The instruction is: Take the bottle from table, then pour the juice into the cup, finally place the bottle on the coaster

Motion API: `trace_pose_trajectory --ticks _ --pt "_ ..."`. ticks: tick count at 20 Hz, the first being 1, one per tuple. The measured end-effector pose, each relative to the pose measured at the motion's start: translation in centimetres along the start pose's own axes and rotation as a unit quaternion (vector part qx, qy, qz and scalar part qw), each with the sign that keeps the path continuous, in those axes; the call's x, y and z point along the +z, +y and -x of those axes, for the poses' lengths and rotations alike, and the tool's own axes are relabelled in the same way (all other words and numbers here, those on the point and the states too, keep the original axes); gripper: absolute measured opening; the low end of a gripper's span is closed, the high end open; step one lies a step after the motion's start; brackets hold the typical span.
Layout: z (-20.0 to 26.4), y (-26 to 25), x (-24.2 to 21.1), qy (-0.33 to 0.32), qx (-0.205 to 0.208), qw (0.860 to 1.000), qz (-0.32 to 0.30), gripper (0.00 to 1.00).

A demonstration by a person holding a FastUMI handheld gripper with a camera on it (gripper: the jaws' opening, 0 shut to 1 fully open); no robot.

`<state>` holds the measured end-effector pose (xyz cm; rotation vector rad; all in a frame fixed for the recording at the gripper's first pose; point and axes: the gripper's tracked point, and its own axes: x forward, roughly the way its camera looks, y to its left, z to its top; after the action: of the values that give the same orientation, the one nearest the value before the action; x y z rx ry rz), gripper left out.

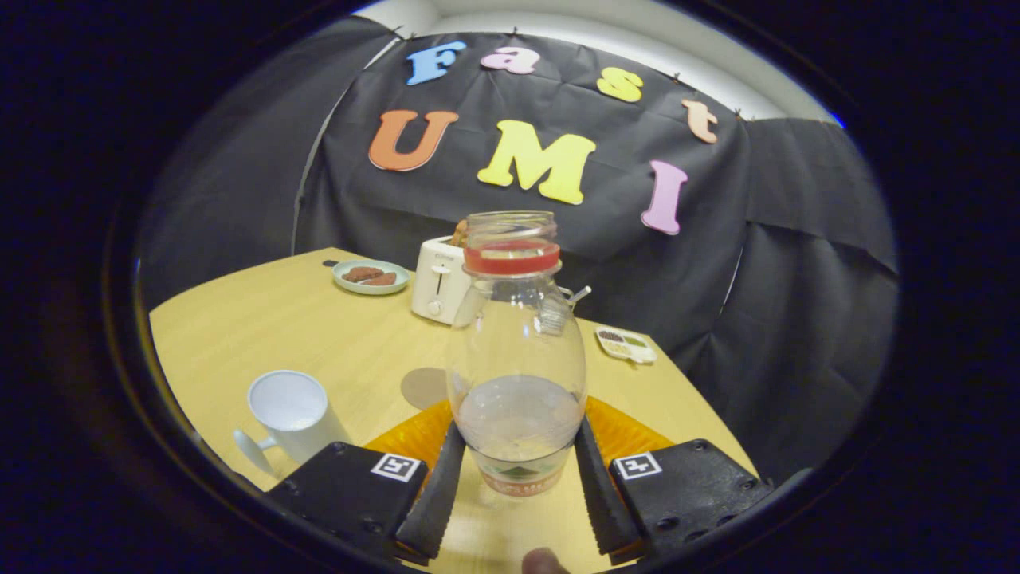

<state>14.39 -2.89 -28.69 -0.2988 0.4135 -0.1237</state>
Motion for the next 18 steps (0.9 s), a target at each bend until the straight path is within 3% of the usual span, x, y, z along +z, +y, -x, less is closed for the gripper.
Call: trace_pose_trajectory --ticks 4,8,18 --pt "-0.2 -0.2 1.0 -0.025 -0.033 0.995 0.089 0.74" --pt "-0.6 0.2 0.7 -0.038 -0.058 0.981 0.182 0.74" --pt "-0.3 2.4 0.9 -0.079 -0.098 0.914 0.385 0.74"
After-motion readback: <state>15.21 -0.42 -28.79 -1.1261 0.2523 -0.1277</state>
